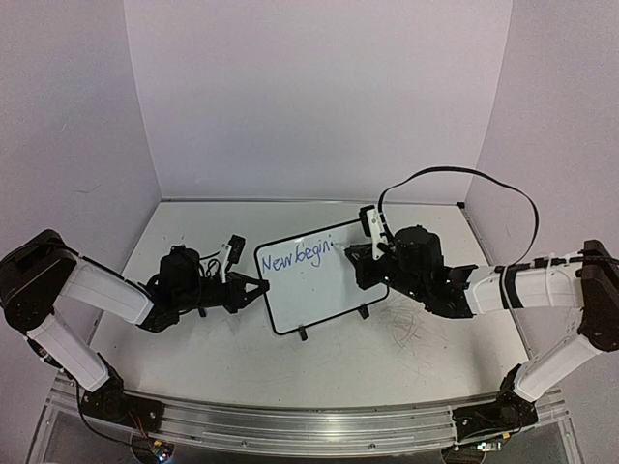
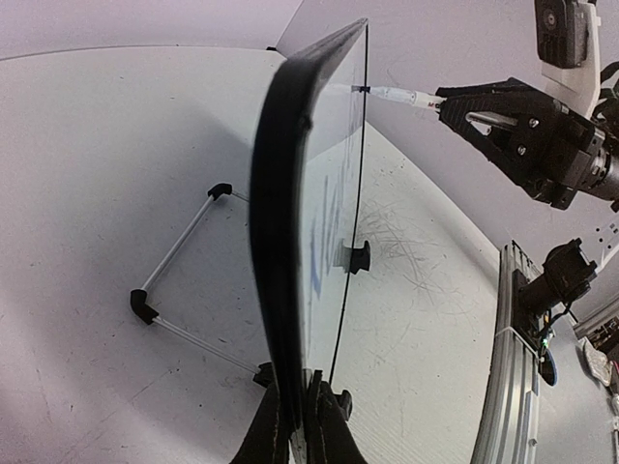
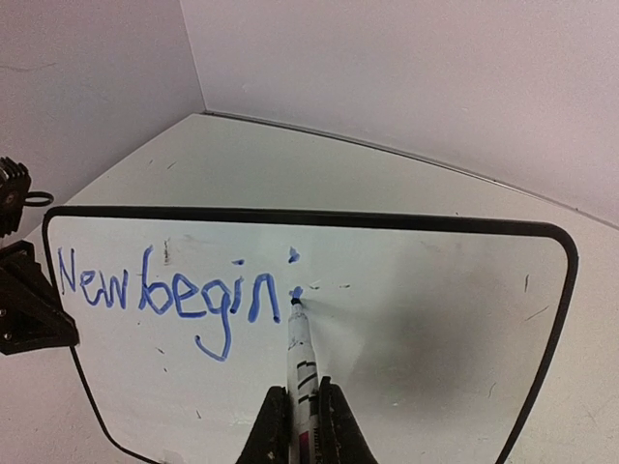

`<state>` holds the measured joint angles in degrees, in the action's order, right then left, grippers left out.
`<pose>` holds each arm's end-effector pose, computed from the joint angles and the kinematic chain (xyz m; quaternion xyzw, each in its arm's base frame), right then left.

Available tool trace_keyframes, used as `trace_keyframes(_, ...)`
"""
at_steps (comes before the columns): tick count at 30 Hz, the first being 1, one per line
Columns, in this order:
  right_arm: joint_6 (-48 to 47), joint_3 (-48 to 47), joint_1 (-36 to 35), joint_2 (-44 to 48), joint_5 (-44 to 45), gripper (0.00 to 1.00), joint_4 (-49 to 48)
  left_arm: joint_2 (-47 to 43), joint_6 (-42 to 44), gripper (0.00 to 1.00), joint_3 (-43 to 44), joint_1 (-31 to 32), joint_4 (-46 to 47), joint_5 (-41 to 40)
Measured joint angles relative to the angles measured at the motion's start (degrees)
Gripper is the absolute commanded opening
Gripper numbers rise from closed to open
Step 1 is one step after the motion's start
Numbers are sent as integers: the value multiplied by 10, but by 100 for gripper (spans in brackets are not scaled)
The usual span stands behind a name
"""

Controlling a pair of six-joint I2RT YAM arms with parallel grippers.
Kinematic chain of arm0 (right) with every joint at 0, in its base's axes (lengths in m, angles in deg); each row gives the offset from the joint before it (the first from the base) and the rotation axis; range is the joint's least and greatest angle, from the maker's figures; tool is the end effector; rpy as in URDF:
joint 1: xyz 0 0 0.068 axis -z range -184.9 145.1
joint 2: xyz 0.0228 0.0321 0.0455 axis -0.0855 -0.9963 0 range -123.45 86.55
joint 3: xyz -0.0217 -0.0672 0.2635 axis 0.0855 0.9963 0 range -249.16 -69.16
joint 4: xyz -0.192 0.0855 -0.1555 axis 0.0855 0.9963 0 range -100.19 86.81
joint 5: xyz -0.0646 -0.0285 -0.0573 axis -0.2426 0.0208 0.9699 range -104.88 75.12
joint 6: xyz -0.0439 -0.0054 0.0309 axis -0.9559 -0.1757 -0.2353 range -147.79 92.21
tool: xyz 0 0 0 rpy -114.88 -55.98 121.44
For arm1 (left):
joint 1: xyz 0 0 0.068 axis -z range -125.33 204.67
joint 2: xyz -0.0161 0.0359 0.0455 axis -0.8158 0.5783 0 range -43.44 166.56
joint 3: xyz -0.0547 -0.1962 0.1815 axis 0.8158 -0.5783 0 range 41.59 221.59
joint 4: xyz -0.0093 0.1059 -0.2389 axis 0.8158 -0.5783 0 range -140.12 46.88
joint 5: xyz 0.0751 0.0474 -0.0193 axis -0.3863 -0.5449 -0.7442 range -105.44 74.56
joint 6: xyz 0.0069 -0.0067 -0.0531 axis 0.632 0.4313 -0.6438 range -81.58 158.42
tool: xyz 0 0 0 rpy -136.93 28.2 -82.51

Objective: Write a sentence on the whiteboard

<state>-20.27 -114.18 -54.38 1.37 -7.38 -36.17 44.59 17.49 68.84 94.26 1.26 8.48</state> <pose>0.2178 0.2476 0.2376 -0.2443 0.7495 0.2472 0.5634 0.2105 -0.1928 0.1627 0.2495 0.7529 -0.4387 0.4225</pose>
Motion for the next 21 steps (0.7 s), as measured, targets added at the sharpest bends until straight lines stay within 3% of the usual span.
trace_keyframes(21,0,9,-1,20,-3,0,3,0,0,0,0,0,0,1)
